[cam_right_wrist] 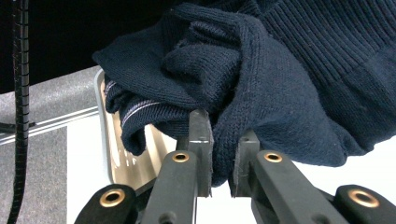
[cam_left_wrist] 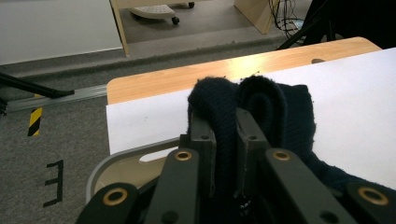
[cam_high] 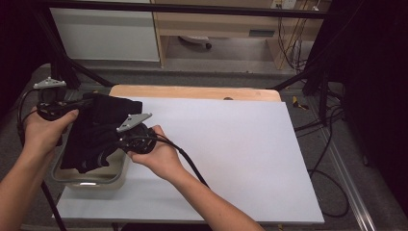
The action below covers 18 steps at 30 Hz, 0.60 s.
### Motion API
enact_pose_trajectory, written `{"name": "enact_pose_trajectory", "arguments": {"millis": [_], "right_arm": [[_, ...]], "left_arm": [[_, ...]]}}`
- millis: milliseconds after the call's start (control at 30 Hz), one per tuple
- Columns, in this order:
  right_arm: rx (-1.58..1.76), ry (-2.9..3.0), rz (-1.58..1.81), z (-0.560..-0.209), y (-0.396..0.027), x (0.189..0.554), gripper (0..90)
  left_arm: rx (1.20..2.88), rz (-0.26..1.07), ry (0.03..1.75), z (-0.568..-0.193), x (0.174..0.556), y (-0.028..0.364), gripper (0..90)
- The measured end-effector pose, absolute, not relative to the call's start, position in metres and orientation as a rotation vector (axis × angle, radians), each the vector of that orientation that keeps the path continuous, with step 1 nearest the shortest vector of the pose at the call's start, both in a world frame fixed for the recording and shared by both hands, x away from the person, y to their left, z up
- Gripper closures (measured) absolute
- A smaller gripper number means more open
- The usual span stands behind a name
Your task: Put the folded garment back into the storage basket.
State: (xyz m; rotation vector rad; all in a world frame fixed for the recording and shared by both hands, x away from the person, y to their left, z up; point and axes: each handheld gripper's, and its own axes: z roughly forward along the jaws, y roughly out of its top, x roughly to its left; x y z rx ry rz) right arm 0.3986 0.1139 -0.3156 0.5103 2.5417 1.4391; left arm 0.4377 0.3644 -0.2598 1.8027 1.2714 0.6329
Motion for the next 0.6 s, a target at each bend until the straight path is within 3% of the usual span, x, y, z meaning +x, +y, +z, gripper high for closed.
{"name": "enact_pose_trajectory", "arguments": {"millis": [600], "right_arm": [[0.516, 2.543, 1.453, -0.323, 0.131, 0.401, 82.4]], "left_arm": [[1.804, 0.648, 1.297, -0.263, 0.438, 0.379, 80.7]]}}
